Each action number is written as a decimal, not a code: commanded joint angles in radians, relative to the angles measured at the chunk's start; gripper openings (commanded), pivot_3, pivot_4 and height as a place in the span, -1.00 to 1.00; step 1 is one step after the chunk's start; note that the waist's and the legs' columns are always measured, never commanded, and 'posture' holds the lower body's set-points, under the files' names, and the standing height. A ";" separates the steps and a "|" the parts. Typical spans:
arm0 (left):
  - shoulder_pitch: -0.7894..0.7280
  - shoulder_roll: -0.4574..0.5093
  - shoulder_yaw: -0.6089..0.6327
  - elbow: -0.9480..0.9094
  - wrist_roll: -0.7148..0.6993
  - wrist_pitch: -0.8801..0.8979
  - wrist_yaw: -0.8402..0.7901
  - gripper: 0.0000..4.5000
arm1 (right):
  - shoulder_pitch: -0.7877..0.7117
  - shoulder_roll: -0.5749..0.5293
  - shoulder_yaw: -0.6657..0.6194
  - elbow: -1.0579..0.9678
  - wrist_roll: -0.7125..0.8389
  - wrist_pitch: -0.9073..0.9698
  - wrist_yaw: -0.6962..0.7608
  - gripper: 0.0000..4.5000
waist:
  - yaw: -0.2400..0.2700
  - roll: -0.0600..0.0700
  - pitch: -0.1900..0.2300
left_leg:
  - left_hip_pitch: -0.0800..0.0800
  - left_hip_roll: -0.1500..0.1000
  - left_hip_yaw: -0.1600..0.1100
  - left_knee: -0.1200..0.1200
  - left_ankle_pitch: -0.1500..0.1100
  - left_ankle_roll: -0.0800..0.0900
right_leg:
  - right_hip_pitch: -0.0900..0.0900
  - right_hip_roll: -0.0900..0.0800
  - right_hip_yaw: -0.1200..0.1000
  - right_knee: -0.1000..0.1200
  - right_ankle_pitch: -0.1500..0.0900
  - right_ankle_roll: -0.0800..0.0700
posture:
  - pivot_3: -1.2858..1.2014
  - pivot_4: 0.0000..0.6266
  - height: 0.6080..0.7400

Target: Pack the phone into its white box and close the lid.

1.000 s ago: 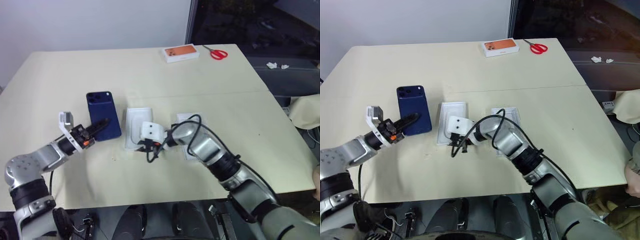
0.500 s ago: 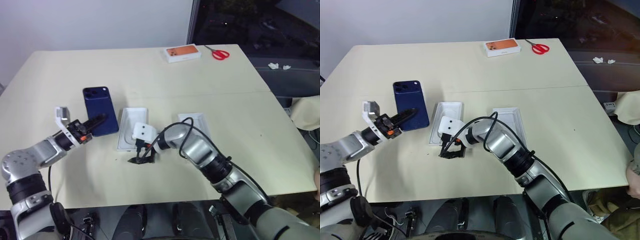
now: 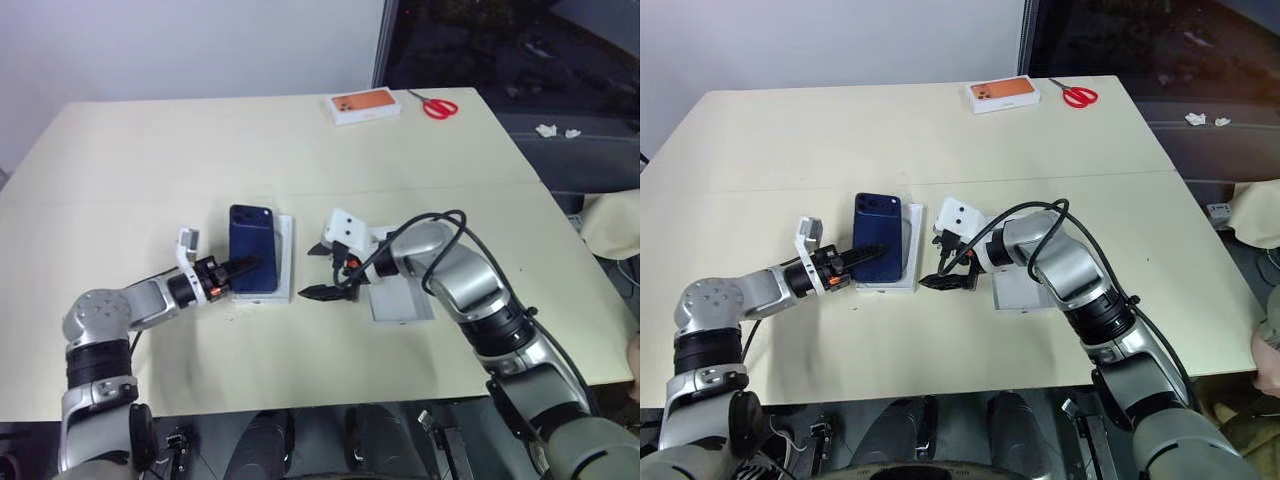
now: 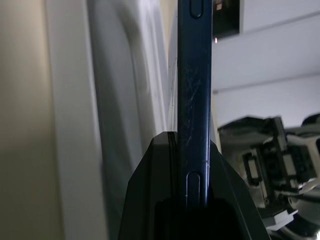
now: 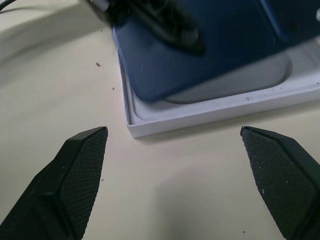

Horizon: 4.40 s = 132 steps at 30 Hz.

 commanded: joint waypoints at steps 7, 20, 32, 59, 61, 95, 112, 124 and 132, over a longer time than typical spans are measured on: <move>-0.069 0.048 -0.006 0.037 0.032 -0.011 -0.080 0.49 | -0.006 0.014 -0.004 -0.032 0.012 -0.023 -0.056 1.00 | 0.003 0.000 0.000 | 0.000 0.000 0.000 0.001 0.000 0.000 | 0.001 0.000 0.000 0.000 0.000 0.000 | 0.03 -0.52 1.00; -0.052 0.067 0.028 -0.069 0.010 0.042 -0.059 0.99 | -0.032 0.042 0.010 0.025 0.009 -0.066 -0.063 1.00 | -0.001 0.000 0.000 | 0.001 0.000 0.000 0.001 0.000 0.000 | 0.002 0.000 0.000 0.000 0.000 0.000 | 0.03 -0.52 1.00; -0.047 0.120 0.123 -0.188 -0.029 0.104 -0.009 0.99 | -0.038 0.057 0.024 0.053 0.002 -0.097 -0.066 1.00 | 0.000 0.000 0.000 | 0.001 0.000 0.000 0.001 0.000 0.000 | 0.001 0.000 0.000 0.000 0.000 0.000 | 0.03 -0.52 1.00; 0.063 0.162 -0.011 -0.132 0.320 -0.343 0.001 -0.98 | -0.064 0.148 0.001 0.289 -0.141 -0.306 -0.264 -0.99 | 0.001 0.000 0.000 | 0.000 0.000 0.001 0.000 0.000 0.000 | 0.000 0.000 0.000 0.000 0.000 0.000 | 0.03 -0.52 1.00; 0.067 0.145 -0.046 -0.148 0.331 -0.340 -0.006 -0.98 | -0.059 0.153 0.018 0.294 -0.161 -0.315 -0.268 -0.99 | 0.000 0.000 0.000 | 0.000 0.000 0.001 0.001 0.000 0.000 | 0.000 0.000 0.000 0.000 0.000 0.000 | 0.03 -0.52 1.00; 0.062 -0.055 -0.283 -0.251 0.454 -0.359 -0.040 -0.98 | 0.025 0.098 0.061 0.227 -0.273 -0.300 -0.244 -0.99 | 0.029 0.001 -0.001 | 0.002 -0.002 -0.001 0.006 -0.001 0.002 | 0.006 0.000 -0.002 0.000 0.000 0.000 | 0.03 -0.52 1.00; -0.068 -0.331 -0.467 -0.157 0.549 -0.409 -0.051 -0.98 | 0.195 -0.210 -0.042 0.015 -0.259 -0.200 -0.114 -0.99 | 0.076 0.002 0.000 | 0.001 -0.004 -0.002 0.016 -0.007 0.011 | 0.014 -0.002 -0.004 -0.004 0.000 0.000 | 0.03 -0.52 1.00; -0.088 -0.348 -0.461 -0.127 0.586 -0.430 -0.075 -0.98 | 0.215 -0.233 -0.066 0.012 -0.255 -0.205 -0.101 -0.99 | 0.079 0.002 0.000 | 0.002 -0.004 -0.002 0.017 -0.007 0.012 | 0.020 -0.003 -0.006 -0.010 0.001 0.002 | 0.03 -0.52 1.00; -0.102 -0.258 -0.402 -0.128 0.573 -0.447 -0.132 -1.00 | 0.159 -0.244 -0.097 0.045 -0.261 -0.219 -0.107 -0.22 | 0.062 0.002 0.000 | 0.002 -0.003 -0.002 0.016 -0.007 0.012 | 0.018 -0.002 -0.006 -0.010 0.001 0.002 | 0.03 -0.52 1.00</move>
